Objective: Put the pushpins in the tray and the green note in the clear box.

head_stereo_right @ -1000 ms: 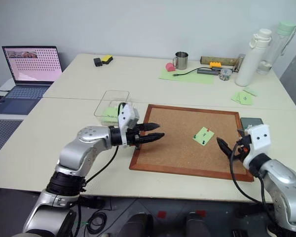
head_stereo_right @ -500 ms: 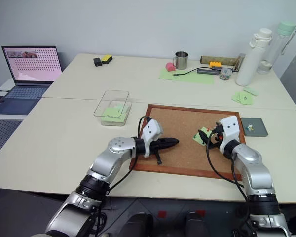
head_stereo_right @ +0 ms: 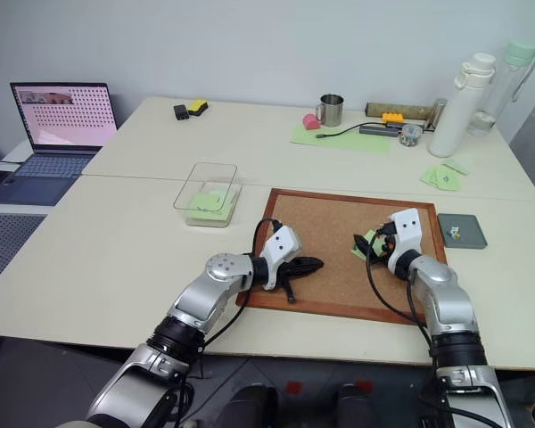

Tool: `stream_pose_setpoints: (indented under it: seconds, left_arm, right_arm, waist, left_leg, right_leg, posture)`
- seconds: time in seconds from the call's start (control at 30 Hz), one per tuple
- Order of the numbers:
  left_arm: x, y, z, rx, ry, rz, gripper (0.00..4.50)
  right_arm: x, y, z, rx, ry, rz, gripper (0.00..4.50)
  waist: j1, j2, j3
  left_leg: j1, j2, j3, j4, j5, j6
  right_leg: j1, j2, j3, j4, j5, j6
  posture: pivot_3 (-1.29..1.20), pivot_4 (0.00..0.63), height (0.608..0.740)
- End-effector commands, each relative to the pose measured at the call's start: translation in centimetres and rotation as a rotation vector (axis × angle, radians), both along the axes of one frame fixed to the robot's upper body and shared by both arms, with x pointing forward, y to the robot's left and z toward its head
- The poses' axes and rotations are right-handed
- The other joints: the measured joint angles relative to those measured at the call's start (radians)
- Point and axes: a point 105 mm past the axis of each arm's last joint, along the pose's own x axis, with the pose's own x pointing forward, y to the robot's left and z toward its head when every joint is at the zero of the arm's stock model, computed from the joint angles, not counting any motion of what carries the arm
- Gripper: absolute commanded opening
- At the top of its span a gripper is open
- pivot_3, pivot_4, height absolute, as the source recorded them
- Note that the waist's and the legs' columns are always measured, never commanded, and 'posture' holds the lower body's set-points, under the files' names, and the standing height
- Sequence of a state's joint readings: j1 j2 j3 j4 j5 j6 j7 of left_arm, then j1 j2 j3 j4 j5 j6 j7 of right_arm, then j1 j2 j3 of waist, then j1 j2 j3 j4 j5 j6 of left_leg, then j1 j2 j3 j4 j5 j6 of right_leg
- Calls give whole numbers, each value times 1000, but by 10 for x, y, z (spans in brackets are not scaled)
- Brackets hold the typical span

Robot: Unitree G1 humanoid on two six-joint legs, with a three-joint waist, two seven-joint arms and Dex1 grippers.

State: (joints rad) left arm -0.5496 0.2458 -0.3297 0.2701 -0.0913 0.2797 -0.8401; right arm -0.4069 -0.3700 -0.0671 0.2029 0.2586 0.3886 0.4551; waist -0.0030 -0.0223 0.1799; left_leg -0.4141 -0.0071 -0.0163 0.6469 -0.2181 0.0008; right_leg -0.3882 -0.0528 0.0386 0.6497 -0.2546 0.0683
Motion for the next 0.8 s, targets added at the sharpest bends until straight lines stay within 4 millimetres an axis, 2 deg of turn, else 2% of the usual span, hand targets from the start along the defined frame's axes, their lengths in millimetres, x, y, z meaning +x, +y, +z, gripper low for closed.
stream_pose_setpoints:
  seconds: [0.03,0.1,0.23,0.33,0.37,0.43,0.47,0.5,0.8]
  left_arm:
    - [-5,-1,-4,18,12,-9,2]
    - [-6,-2,-4,18,14,-10,2]
    - [-6,-4,-4,19,17,-12,0]
    - [-5,-4,-4,23,17,-11,0]
    - [-4,-3,-4,25,17,-11,0]
    - [-3,-2,-4,28,16,-9,0]
    - [-3,-2,-4,29,16,-8,0]
    - [-2,-2,-4,29,15,-8,0]
    - [-1,0,-4,37,12,-2,0]
  right_arm:
    - [1,-6,12,16,-50,-17,4324]
    - [0,-7,13,16,-53,-21,4324]
    - [-1,-11,15,24,-64,-37,3503]
    - [-1,-12,16,29,-70,-42,3503]
    - [-1,-12,16,29,-71,-42,3253]
    - [-2,-13,16,30,-71,-43,3253]
    - [-2,-12,16,31,-71,-43,2880]
    - [-2,-12,16,31,-71,-43,2819]
    - [-2,-10,17,33,-78,-26,1062]
  waist:
    - [-1,0,0]
    - [-1,0,0]
    - [-1,0,0]
    - [-1,0,0]
    - [-1,0,0]
    - [-1,0,0]
    - [-1,0,0]
    - [-1,0,0]
    - [-1,0,0]
  left_leg:
    - [0,0,0,0,0,0]
    - [0,0,0,0,0,0]
    - [0,0,0,0,0,0]
    - [0,0,0,0,0,0]
    - [0,0,0,0,0,0]
    - [0,0,0,0,0,0]
    - [0,0,0,0,0,0]
    - [0,0,0,0,0,0]
    - [0,0,0,0,0,0]
  right_leg:
    - [0,0,0,0,0,0]
    - [0,0,0,0,0,0]
    - [0,0,0,0,0,0]
    - [0,0,0,0,0,0]
    - [0,0,0,0,0,0]
    - [0,0,0,0,0,0]
    - [0,0,0,0,0,0]
    - [0,0,0,0,0,0]
    - [0,0,0,0,0,0]
  posture:
    - [0,150,740]
    - [0,150,740]
    - [0,150,740]
    - [0,150,740]
    - [0,150,740]
    - [0,150,740]
    - [0,150,740]
    - [0,150,740]
    - [0,150,740]
